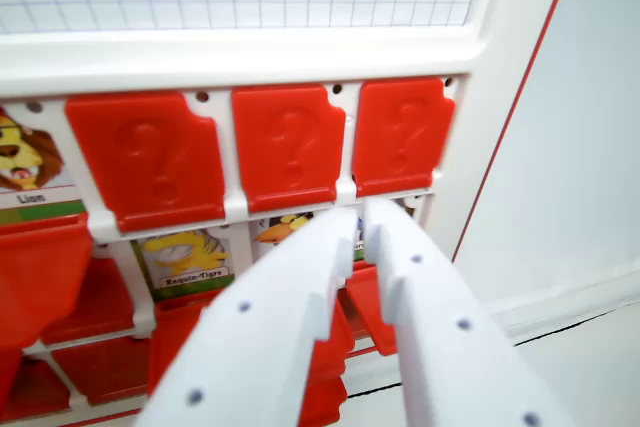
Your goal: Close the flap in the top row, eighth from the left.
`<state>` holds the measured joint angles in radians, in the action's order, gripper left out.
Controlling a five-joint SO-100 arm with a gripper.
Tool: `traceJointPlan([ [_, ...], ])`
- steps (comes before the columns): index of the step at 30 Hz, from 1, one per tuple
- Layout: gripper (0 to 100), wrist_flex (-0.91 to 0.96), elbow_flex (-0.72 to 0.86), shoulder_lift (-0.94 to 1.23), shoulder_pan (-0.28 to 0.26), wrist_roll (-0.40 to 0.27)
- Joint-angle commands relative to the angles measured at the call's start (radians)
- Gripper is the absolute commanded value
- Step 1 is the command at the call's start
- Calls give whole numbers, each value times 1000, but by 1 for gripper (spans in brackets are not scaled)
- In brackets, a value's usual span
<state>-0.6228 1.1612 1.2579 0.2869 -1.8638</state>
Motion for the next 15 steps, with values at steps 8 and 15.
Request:
traceJointPlan([
  [8, 0, -219, 250, 627, -74, 71],
  [15, 0, -304, 391, 836, -129, 75],
])
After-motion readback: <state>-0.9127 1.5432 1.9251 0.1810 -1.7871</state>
